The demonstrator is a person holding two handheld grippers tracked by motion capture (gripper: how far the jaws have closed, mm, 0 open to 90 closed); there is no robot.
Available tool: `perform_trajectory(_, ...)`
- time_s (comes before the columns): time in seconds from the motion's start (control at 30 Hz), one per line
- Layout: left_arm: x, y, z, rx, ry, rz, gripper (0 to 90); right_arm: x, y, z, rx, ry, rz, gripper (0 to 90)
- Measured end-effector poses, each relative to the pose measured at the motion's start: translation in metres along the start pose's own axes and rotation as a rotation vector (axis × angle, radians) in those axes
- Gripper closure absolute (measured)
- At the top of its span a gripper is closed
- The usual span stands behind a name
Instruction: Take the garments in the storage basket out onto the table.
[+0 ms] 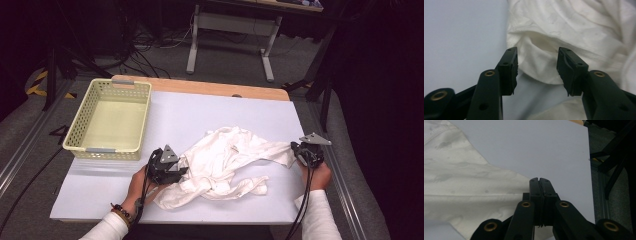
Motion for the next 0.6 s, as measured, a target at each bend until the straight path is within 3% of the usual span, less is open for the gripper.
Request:
perform_trajectory(0.1,0.003,-0.005,0.001,-0.024,-0.024,-0.008,63.6,-0.001,0.002,-0.001,0.011,0.011,0.007,90.0)
perform_trajectory(0.17,0.003,-0.006,0.0,-0.018,-0.024,-0.01,74.5,-0.001,0.002,-0.001,0.012,0.011,0.009,90.0)
perform_trajectory(0.23,0.001,-0.005,0.0,0.017,-0.036,-0.028,83.7,-0.002,0.004,-0.001,0.013,0.018,0.011,90.0)
perform_trajectory(0.3,-0.005,-0.004,-0.002,0.062,-0.032,-0.076,85.9,-0.003,0.006,-0.002,0.022,0.021,0.018,90.0)
perform_trajectory(0.43,-0.03,0.0,-0.016,0.131,0.054,-0.16,86.3,-0.005,0.013,-0.002,0.04,0.036,0.035,90.0)
perform_trajectory(0.5,-0.047,0.0,-0.023,0.163,0.103,-0.226,89.1,-0.006,0.017,-0.002,0.055,0.042,0.043,90.0)
perform_trajectory(0.6,-0.071,0.002,-0.032,0.177,0.17,-0.27,89.6,-0.007,0.025,-0.001,0.086,0.043,0.049,90.0)
Point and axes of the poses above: each handheld gripper's, and its own axes: x roughly forward along the jaws, z roughly out of its underside, y roughly to its right, the point moved 7 cm from there along x, roughly forward along the jaws, and after that the axes turned 14 degrees about z, right-handed, at the moved point
